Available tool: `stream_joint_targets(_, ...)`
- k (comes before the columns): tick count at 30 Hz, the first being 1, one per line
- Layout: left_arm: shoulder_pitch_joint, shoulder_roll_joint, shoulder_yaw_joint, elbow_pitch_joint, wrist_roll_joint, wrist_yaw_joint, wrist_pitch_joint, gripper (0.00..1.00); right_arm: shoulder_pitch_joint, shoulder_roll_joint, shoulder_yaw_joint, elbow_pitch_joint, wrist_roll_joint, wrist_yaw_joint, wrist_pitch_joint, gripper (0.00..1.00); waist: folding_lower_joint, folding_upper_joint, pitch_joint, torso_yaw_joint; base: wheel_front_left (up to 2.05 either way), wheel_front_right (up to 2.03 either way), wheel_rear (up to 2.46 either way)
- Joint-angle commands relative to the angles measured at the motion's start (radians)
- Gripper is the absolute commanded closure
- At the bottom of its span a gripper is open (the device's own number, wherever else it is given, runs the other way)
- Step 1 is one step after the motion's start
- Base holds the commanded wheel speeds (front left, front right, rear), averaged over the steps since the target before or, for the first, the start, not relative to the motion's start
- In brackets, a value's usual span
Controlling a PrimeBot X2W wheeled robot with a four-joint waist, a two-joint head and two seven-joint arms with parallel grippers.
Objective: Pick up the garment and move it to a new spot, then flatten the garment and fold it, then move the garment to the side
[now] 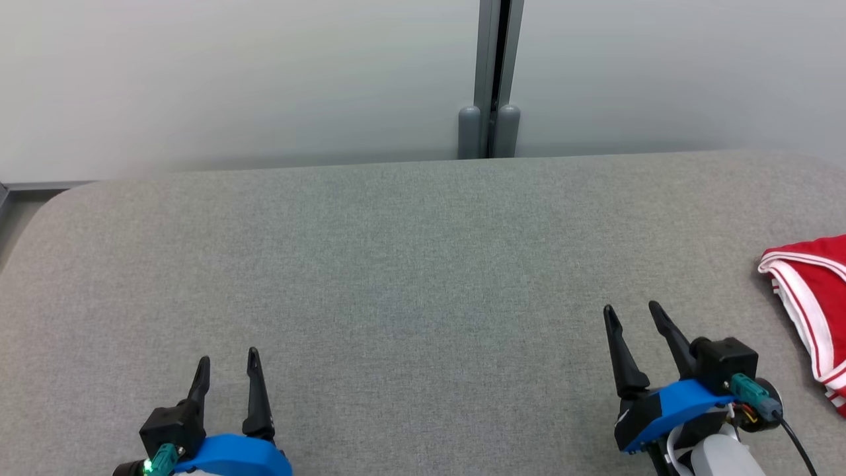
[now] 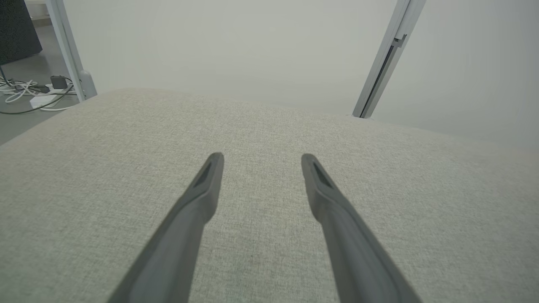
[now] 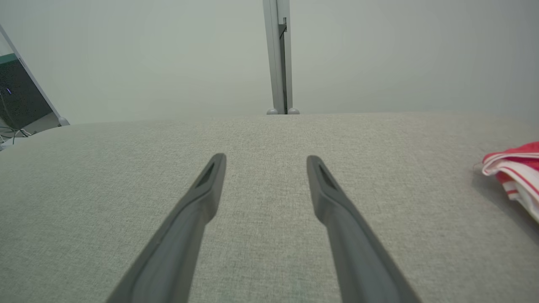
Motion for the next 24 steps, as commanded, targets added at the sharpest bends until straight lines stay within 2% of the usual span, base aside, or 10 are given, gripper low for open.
stream_joint_targets(1, 0.013, 0.001, 0.008, -0.002, 0.003, -0.006, 0.000, 0.00, 0.027, -0.001, 0.002, -0.003, 0.006, 0.000, -0.003, 0.00, 0.0002, 0.0000, -0.016, -0.003, 0.00, 0.00, 0.00)
stream_joint_targets(13, 0.049, 0.001, 0.018, -0.009, -0.015, -0.041, 0.000, 0.00, 0.061, -0.001, 0.008, -0.013, 0.021, 0.000, -0.003, 0.00, 0.0002, 0.0000, -0.045, 0.004, 0.00, 0.00, 0.00)
stream_joint_targets(14, 0.047, 0.000, 0.019, -0.004, -0.017, -0.042, 0.000, 1.00, 0.044, 0.000, 0.006, -0.007, 0.016, 0.000, 0.000, 1.00, 0.0002, 0.0000, -0.045, 0.004, 0.00, 0.00, 0.00)
stream_joint_targets(17, 0.052, -0.002, 0.024, 0.017, -0.031, -0.043, 0.009, 1.00, 0.049, 0.001, 0.000, 0.014, 0.028, 0.000, 0.009, 1.00, 0.0002, 0.0000, -0.045, 0.004, 0.00, 0.00, 0.00)
stream_joint_targets(24, 0.038, -0.002, 0.044, 0.001, -0.161, -0.053, 0.050, 1.00, 0.050, 0.001, -0.021, -0.008, 0.170, 0.000, 0.052, 1.00, 0.0002, 0.0000, -0.045, 0.003, 0.00, 0.00, 0.00)
